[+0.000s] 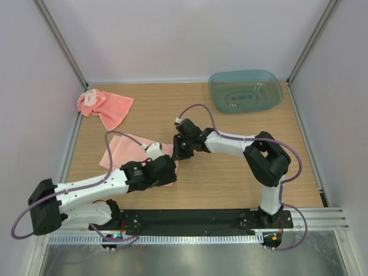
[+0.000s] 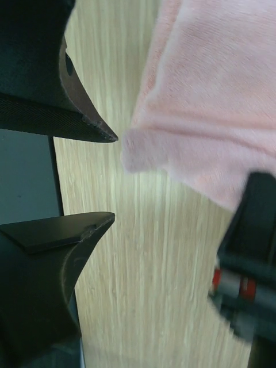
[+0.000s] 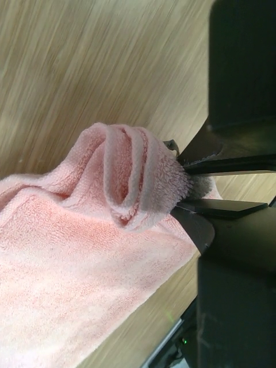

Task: Roll the towels
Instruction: Roll the towel

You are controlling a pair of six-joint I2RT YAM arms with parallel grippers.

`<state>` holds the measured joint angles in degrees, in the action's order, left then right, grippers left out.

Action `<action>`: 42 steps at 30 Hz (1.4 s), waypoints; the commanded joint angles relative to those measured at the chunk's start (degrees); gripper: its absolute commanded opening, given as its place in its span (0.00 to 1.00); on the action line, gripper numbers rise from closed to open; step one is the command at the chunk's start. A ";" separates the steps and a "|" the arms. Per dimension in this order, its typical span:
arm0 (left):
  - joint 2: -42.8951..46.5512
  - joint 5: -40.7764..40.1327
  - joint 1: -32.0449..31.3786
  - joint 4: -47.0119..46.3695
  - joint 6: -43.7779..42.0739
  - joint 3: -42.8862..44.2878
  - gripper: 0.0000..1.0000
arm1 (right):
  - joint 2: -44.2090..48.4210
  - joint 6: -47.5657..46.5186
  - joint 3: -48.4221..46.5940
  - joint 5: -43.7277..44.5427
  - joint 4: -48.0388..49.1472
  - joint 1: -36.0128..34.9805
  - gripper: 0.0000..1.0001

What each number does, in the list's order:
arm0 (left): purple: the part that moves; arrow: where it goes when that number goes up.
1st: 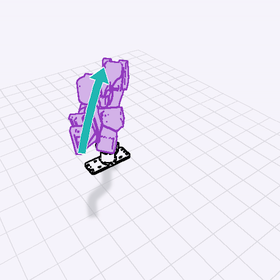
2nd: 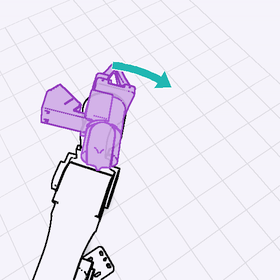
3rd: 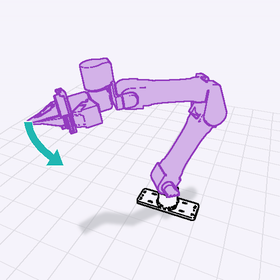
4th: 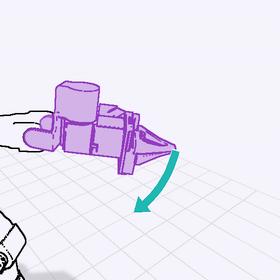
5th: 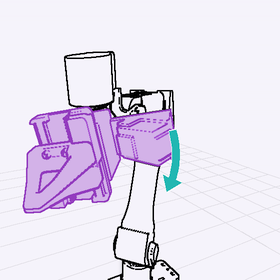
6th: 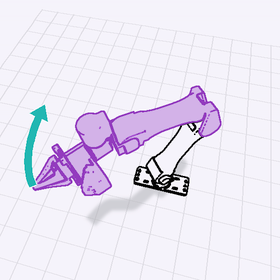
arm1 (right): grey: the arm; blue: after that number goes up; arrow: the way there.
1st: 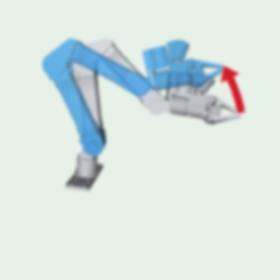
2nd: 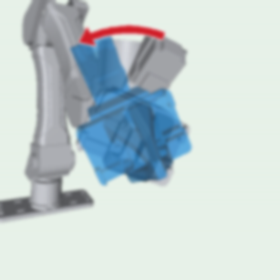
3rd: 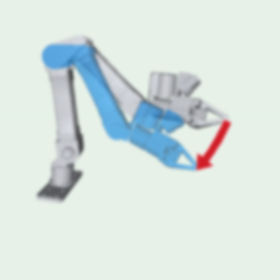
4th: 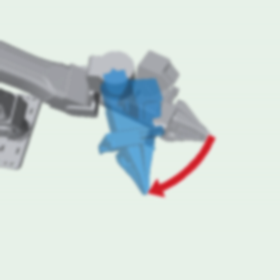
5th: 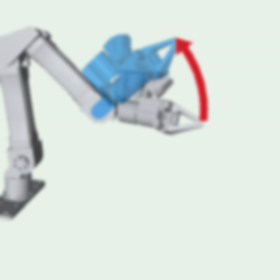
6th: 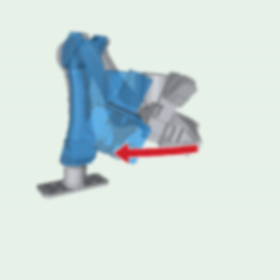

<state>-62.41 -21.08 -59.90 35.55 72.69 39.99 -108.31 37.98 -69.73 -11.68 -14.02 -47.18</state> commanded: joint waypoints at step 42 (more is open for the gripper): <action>-31.98 -19.35 -15.16 -13.92 -14.68 2.65 0.63 | 2.14 -5.37 -8.14 -0.80 -21.40 0.68 0.08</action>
<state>-92.77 -42.30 -74.98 21.63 53.58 46.72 -108.38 33.69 -75.88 -10.87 -32.60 -46.78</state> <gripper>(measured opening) 0.626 0.241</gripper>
